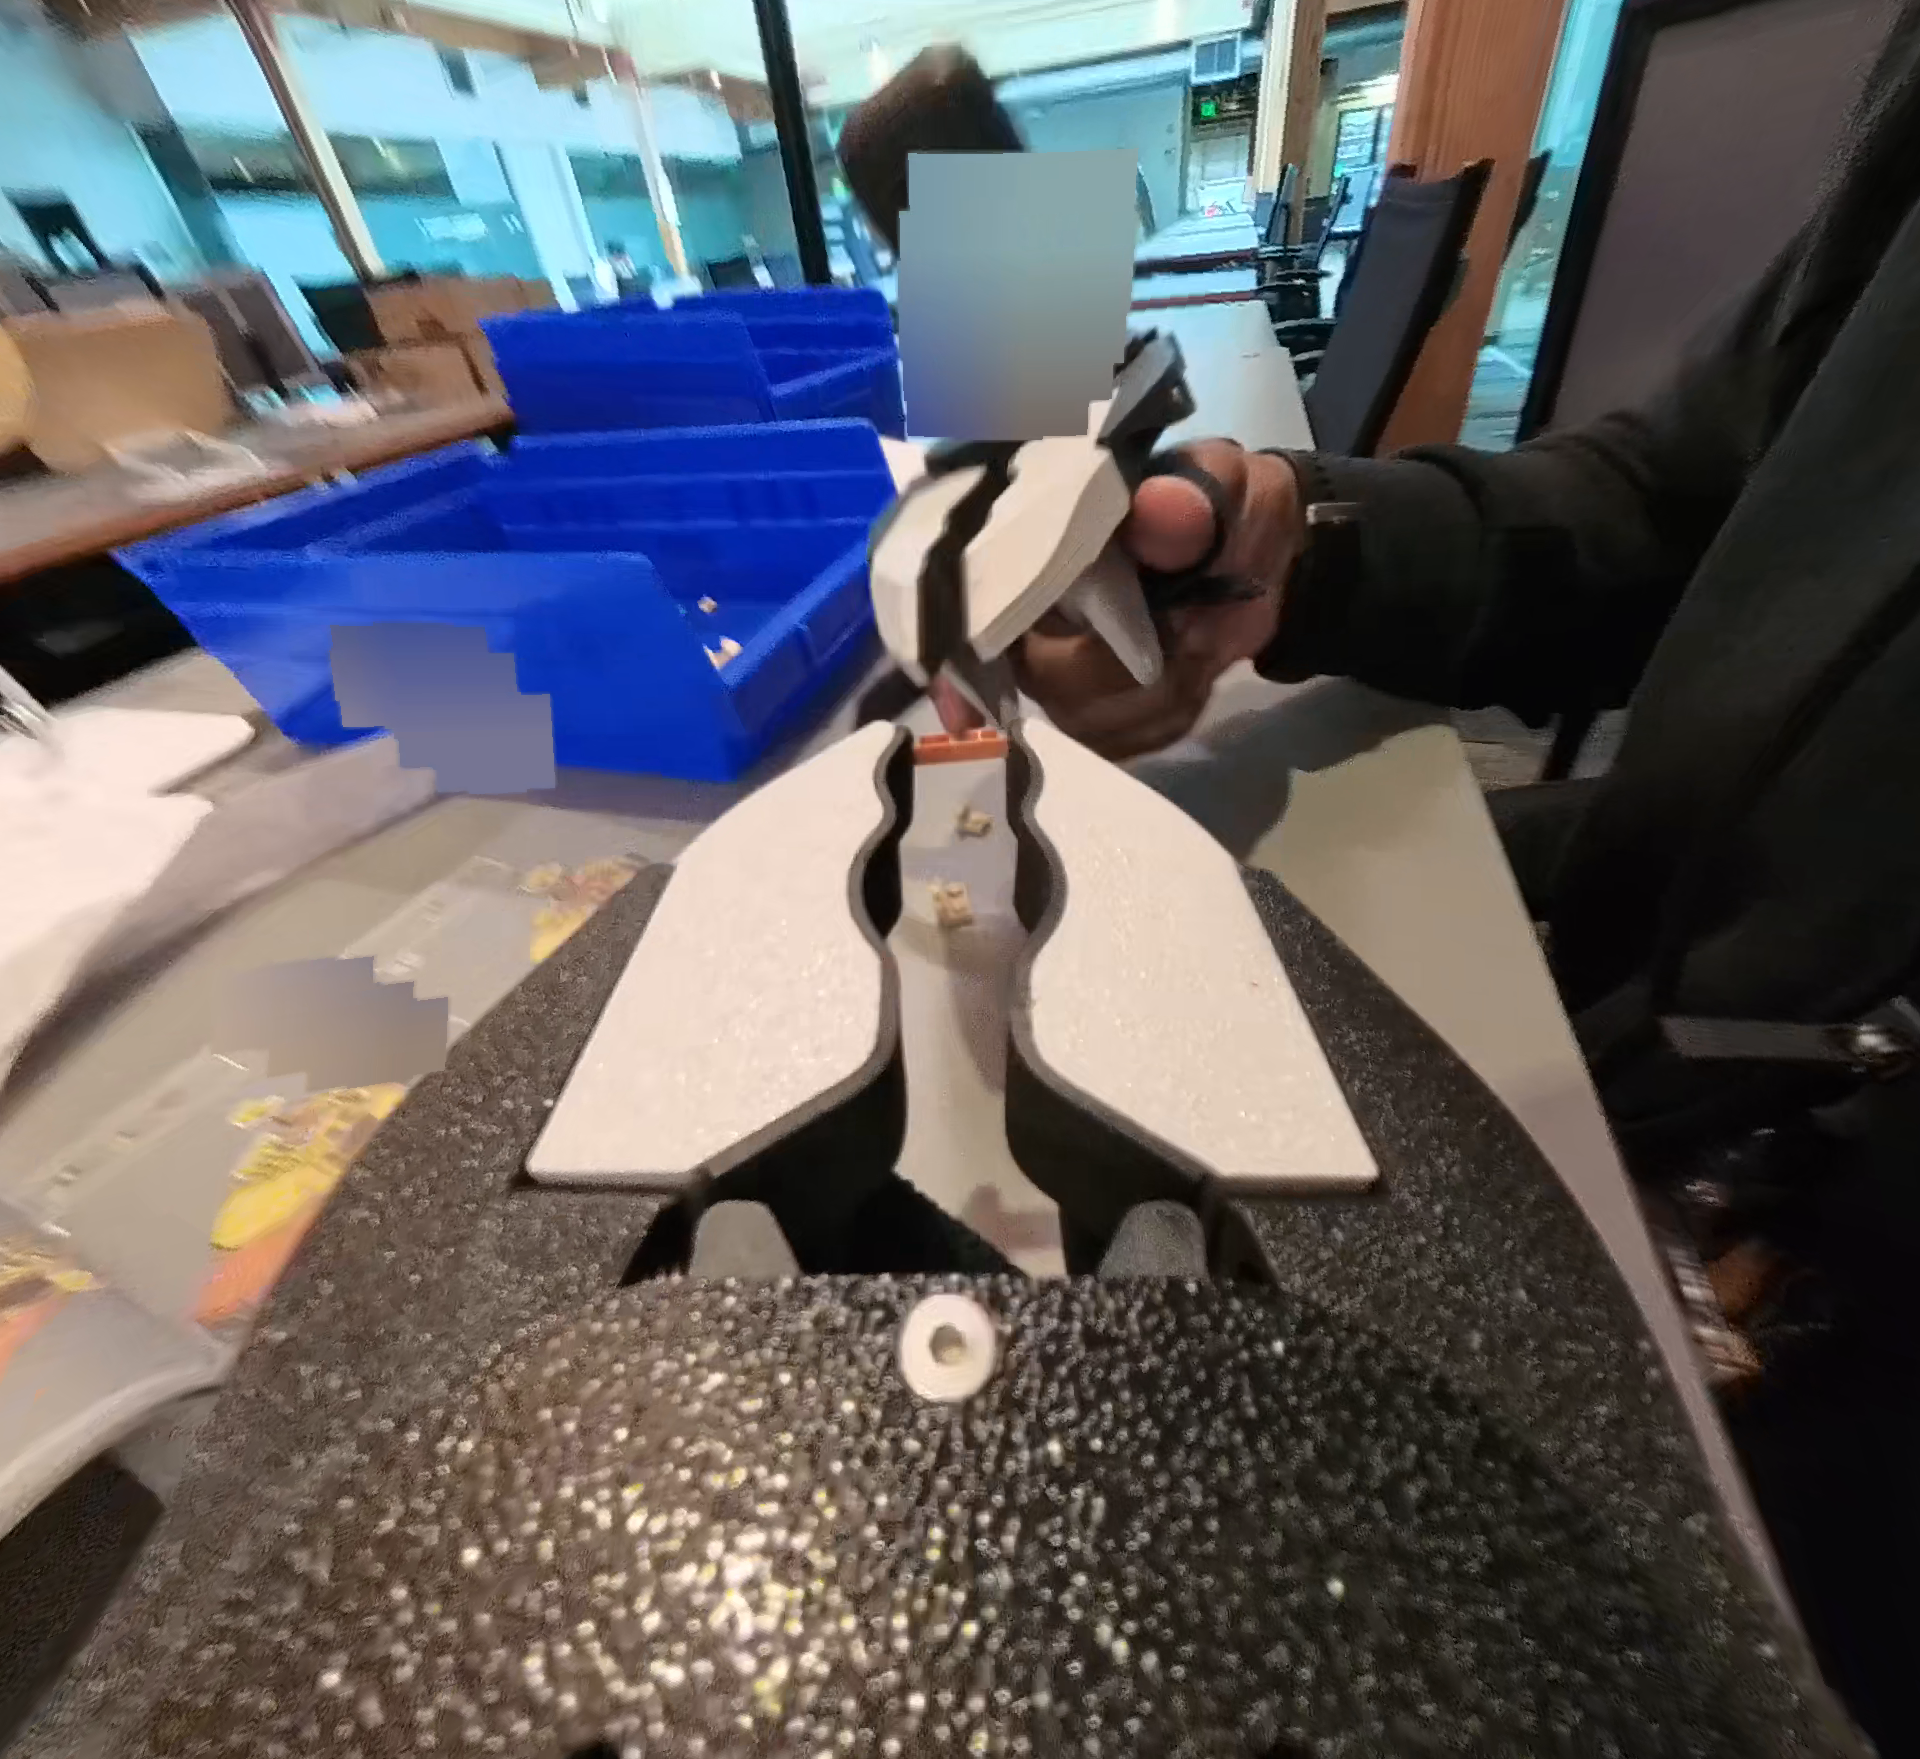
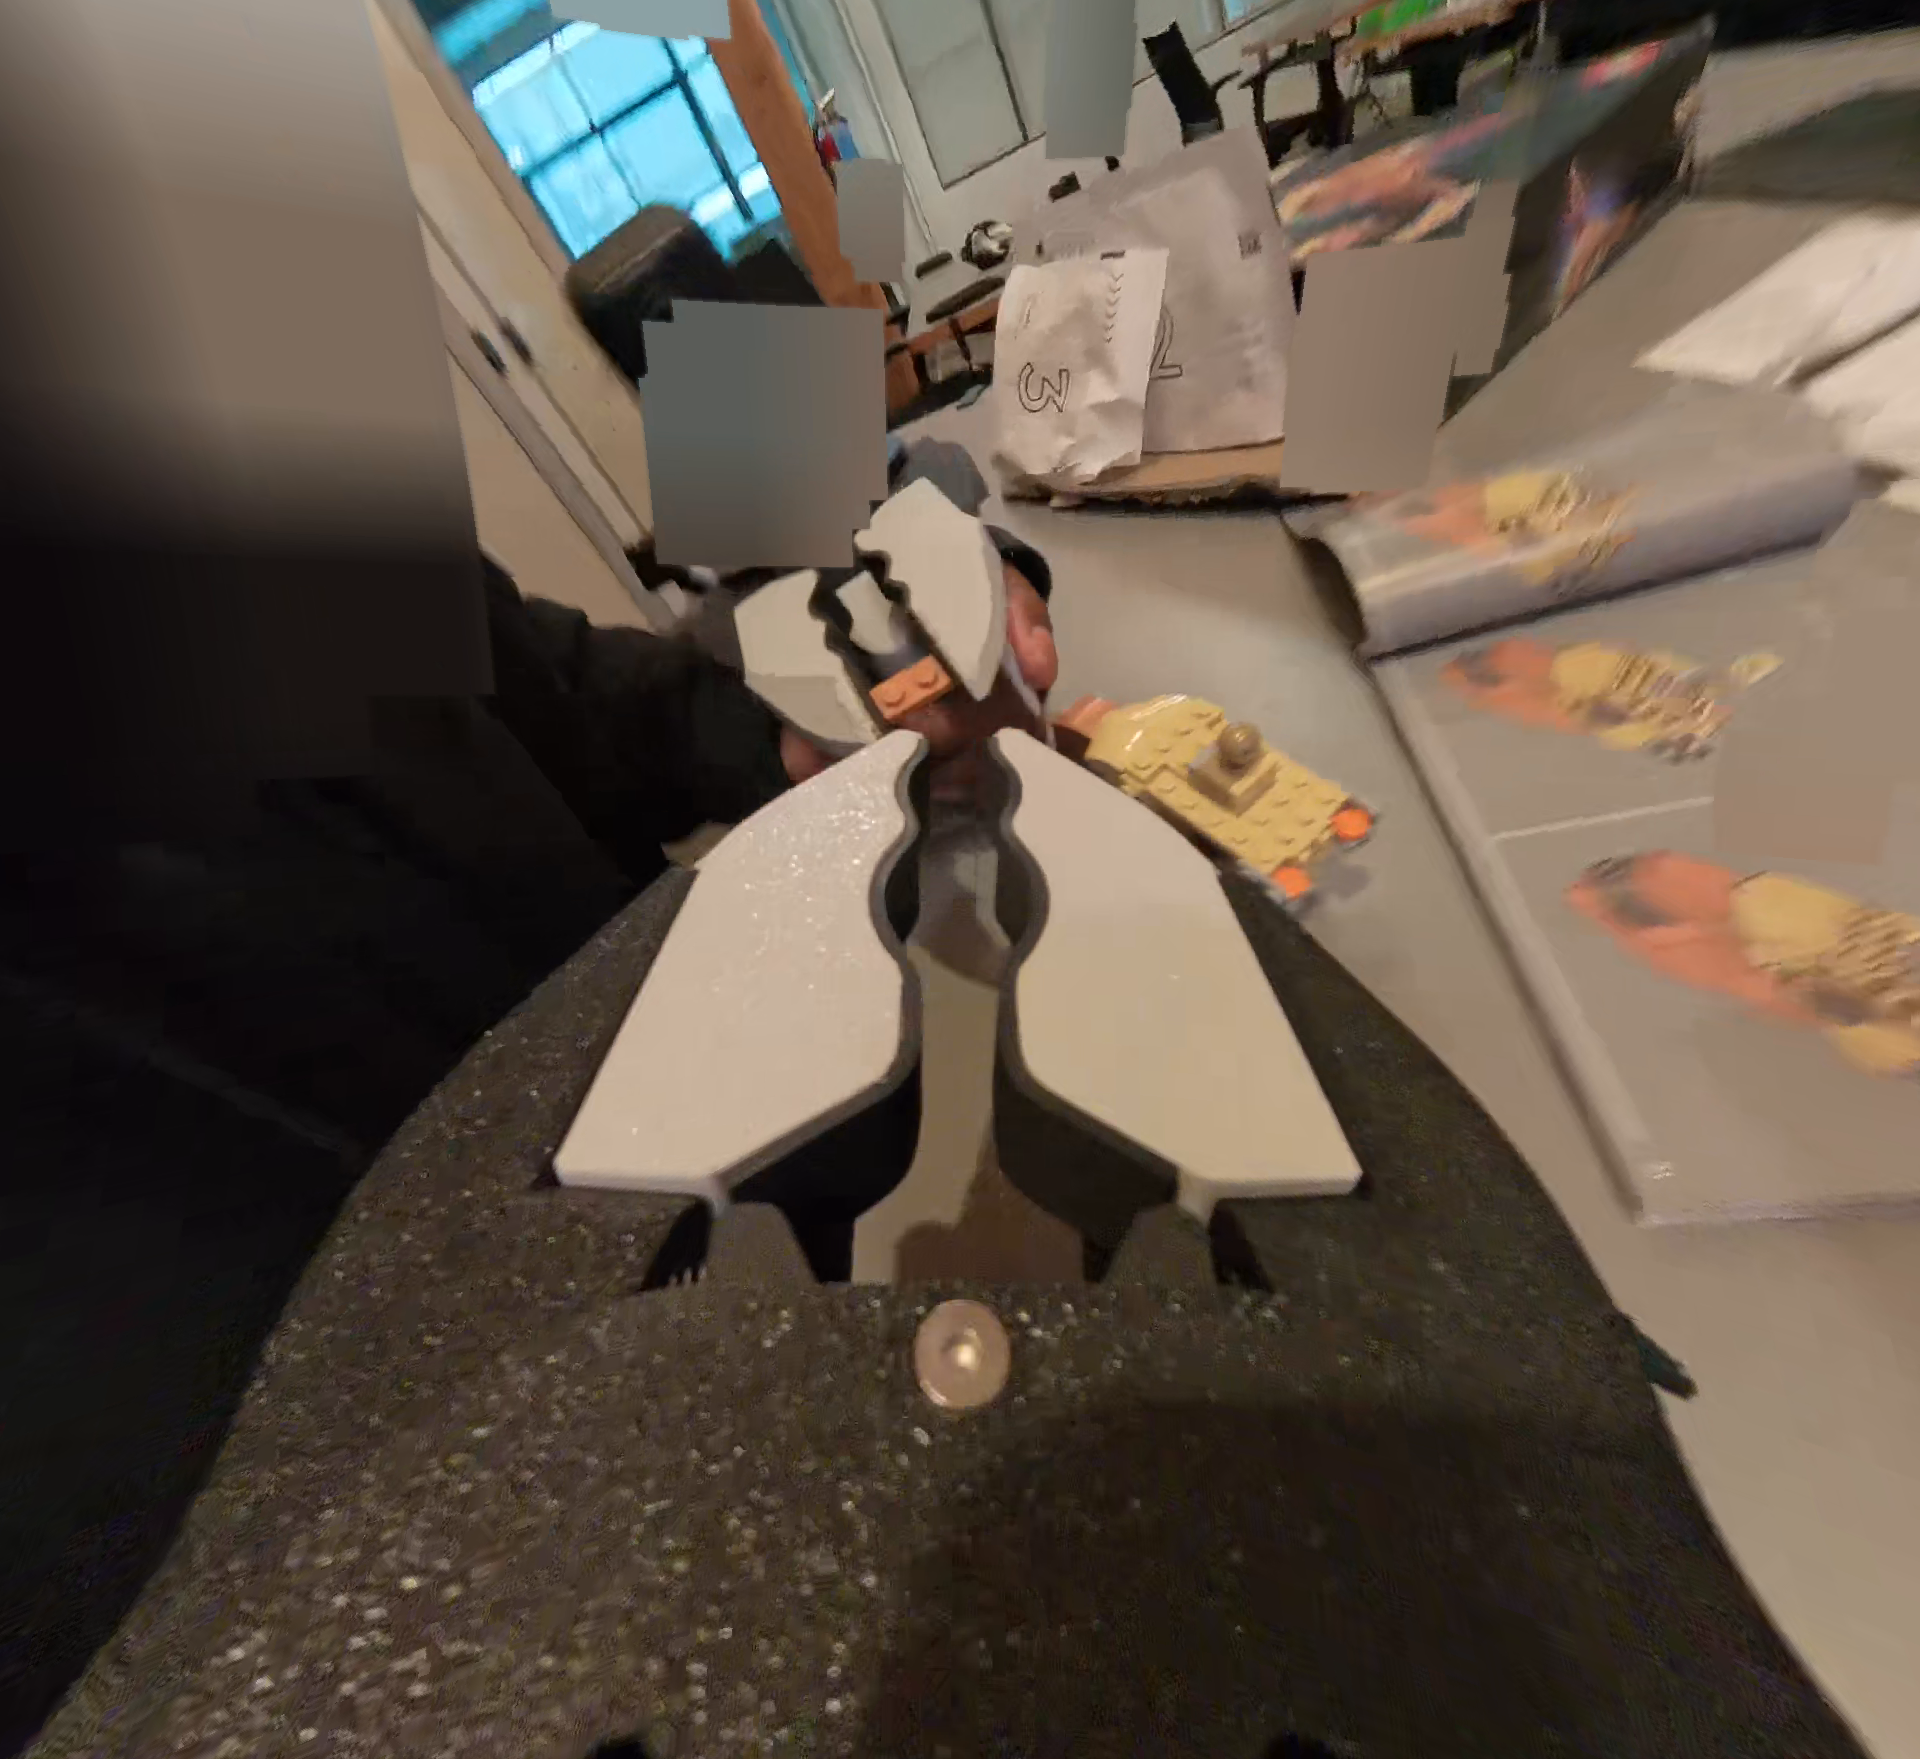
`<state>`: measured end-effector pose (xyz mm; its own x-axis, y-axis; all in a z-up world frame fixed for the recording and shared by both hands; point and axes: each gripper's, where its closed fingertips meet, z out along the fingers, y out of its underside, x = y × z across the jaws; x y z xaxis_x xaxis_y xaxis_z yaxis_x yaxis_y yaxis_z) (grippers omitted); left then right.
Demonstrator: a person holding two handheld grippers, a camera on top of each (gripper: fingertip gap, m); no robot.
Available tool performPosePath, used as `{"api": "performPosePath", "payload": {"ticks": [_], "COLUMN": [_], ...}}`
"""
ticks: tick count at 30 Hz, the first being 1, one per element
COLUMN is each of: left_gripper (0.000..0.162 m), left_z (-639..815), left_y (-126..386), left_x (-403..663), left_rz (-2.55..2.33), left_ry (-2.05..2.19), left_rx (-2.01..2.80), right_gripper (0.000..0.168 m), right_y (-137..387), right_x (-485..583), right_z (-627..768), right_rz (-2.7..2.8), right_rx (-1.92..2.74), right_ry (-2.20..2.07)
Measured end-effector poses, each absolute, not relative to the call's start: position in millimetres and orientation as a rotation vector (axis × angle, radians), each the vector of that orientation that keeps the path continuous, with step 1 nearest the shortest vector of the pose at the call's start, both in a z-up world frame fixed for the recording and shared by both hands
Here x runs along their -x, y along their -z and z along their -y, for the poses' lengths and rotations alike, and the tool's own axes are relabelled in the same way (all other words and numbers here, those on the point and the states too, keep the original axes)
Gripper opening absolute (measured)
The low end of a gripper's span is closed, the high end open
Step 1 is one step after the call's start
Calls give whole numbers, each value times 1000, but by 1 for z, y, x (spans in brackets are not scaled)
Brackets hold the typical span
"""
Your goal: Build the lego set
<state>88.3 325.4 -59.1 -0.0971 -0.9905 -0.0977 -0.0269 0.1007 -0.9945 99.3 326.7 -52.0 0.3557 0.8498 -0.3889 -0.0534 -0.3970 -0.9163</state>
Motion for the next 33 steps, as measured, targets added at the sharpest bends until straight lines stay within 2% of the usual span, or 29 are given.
{"api": "performPosePath", "payload": {"ticks": [5, 9, 19, 33], "left_gripper": [16, 16, 16, 16], "left_z": [-324, -318, -311, -312], "left_y": [69, 70, 78, 69], "left_x": [-93, -94, -92, -90], "left_rz": [-1398, -1417, -1479, -1421], "left_ry": [1371, 1465, 1509, 1623], "left_rx": [1352, 1427, 1489, 1414], "right_gripper": [8, 14, 18, 15], "right_y": [57, 69, 65, 66], "right_x": [-104, -99, -80, -76], "right_z": [-321, -326, -318, -318], "right_rz": [1194, 1507, 1820, 1842], "right_rx": [1528, 1397, 1116, 1017], "right_ry": [-775, -490, -411, -359]}}
